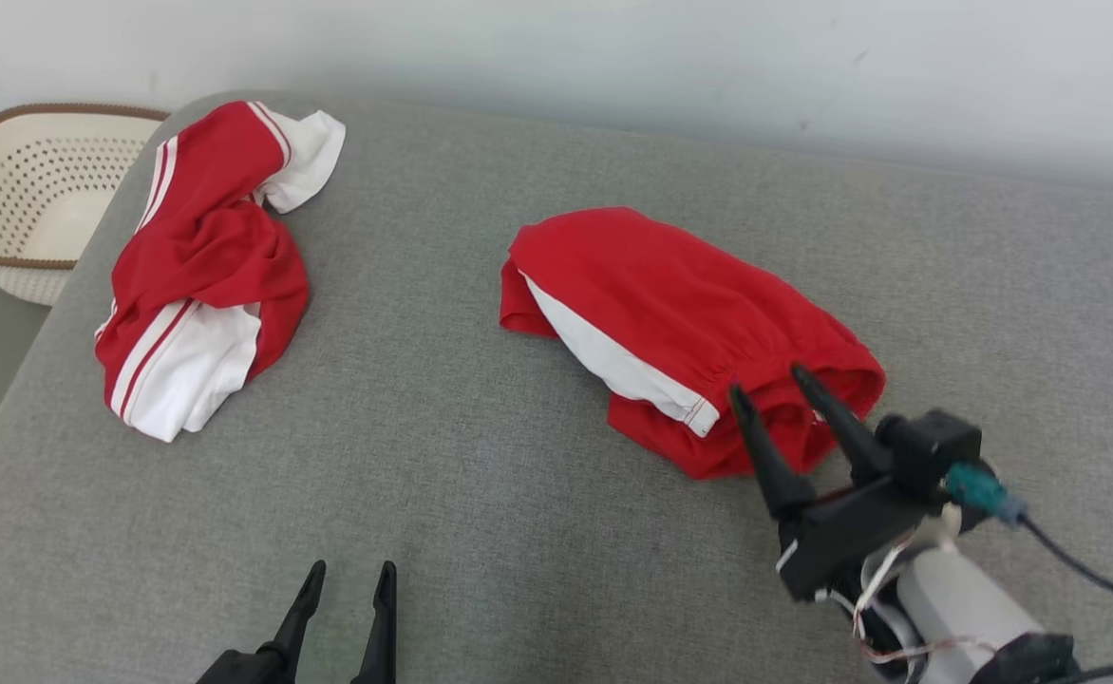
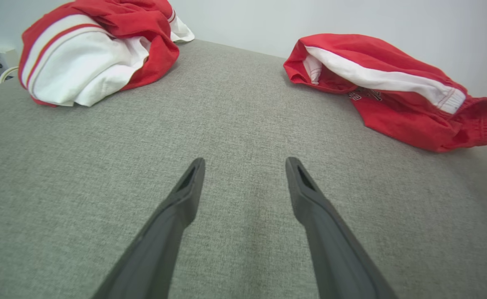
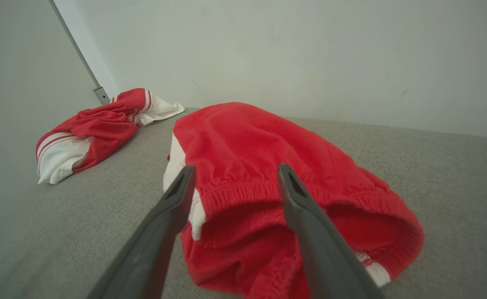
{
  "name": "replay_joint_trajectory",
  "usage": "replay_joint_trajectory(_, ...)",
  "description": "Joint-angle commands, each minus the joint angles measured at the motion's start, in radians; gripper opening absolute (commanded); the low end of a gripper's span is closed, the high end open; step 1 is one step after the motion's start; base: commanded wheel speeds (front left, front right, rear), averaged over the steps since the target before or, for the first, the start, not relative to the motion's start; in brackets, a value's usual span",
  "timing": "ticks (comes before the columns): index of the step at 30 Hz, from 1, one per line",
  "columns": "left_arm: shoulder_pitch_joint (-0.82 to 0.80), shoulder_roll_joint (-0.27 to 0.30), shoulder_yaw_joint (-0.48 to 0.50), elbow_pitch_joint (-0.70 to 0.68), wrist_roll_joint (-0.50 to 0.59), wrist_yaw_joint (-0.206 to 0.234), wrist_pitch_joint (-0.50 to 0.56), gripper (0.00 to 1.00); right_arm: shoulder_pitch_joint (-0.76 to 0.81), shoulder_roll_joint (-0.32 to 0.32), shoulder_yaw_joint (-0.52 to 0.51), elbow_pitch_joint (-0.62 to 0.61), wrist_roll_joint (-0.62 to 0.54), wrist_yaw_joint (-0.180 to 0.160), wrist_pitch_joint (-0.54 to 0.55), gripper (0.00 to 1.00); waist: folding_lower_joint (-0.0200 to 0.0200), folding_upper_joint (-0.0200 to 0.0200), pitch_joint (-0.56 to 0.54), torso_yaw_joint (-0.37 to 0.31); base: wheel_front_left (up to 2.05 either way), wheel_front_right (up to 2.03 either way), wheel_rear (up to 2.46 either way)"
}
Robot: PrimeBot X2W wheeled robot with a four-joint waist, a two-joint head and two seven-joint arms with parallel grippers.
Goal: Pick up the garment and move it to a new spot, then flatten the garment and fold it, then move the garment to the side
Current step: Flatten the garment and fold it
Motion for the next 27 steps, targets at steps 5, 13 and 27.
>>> replay_joint_trajectory(5, -0.001, 0.001, -0.008, 0.003, 0.003, -0.007, -0.003, 1.00, 0.077, 0.002, 0.032, -0.064, -0.001, -0.001, 0.026, 1.00, 0.0001, 0.0001, -0.003, 0.002, 0.00, 0.00, 0.00)
replay_joint_trajectory(13, 0.014, 0.001, -0.004, 0.000, -0.002, -0.002, -0.003, 1.00, 0.077, 0.022, 0.008, -0.043, -0.034, -0.001, 0.057, 1.00, 0.0001, 0.0001, 0.012, 0.039, 0.00, 0.00, 0.00)
replay_joint_trajectory(27, -0.001, 0.001, 0.000, -0.006, -0.016, 0.004, -0.003, 1.00, -0.020, 0.055, 0.025, 0.015, 0.091, -0.001, 0.050, 0.00, 0.0001, 0.0001, 0.044, 0.050, 0.00, 0.00, 0.00)
